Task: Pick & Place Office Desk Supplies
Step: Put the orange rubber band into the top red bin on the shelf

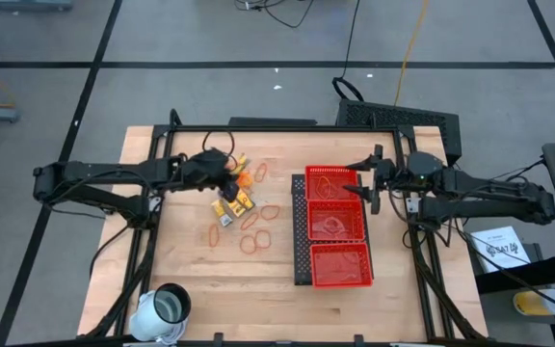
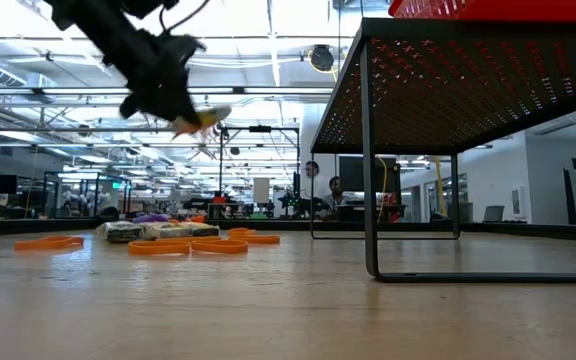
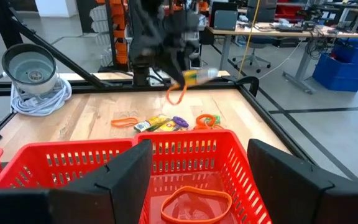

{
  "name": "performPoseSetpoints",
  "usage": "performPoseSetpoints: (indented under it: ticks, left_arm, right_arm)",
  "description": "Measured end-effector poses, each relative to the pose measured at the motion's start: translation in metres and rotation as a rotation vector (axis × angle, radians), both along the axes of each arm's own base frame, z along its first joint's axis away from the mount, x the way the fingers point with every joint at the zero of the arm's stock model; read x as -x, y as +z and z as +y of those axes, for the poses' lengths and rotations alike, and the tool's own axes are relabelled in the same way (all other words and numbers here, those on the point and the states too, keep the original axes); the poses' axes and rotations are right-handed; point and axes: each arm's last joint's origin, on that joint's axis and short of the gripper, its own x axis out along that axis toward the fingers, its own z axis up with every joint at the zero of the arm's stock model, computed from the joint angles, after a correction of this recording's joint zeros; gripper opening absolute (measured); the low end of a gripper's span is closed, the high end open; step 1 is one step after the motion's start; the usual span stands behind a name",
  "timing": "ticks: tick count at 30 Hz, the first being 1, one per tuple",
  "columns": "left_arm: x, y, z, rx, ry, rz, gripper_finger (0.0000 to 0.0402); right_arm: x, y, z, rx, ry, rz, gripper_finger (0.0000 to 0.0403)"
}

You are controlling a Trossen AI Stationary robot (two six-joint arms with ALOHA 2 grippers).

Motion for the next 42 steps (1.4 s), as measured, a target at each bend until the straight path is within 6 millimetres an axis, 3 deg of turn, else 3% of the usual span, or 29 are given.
performPoseSetpoints:
  ticks: [4, 9, 18, 27, 42]
  left_arm:
    - [-0.005, 0.004, -0.007, -0.062, -0.123, -0.021, 0.0113]
    - [0.001, -0.003, -0.012, -0.068, -0.149, 0.09, 0.0119]
    - [0.016, -0.049, -0.015, 0.123, -0.045, 0.427, 0.0091]
    - [0.012, -0.078, -0.014, 0.167, 0.009, 0.48, 0.0093]
    - [0.007, -0.09, -0.011, 0.174, -0.011, 0.481, 0.0232]
  right_arm:
    - [-0.006, -0.003, -0.001, -0.006, 0.0, 0.021, 0.0254]
    - [-0.008, -0.004, -0.002, -0.021, -0.003, 0.022, 0.0254]
    - [-0.009, -0.002, -0.002, 0.002, 0.001, 0.0, 0.0254]
    - [-0.009, -0.002, -0.002, 0.002, 0.001, 0.0, 0.0254]
    - [-0.009, -0.002, -0.002, 0.001, 0.001, 0.004, 0.0254]
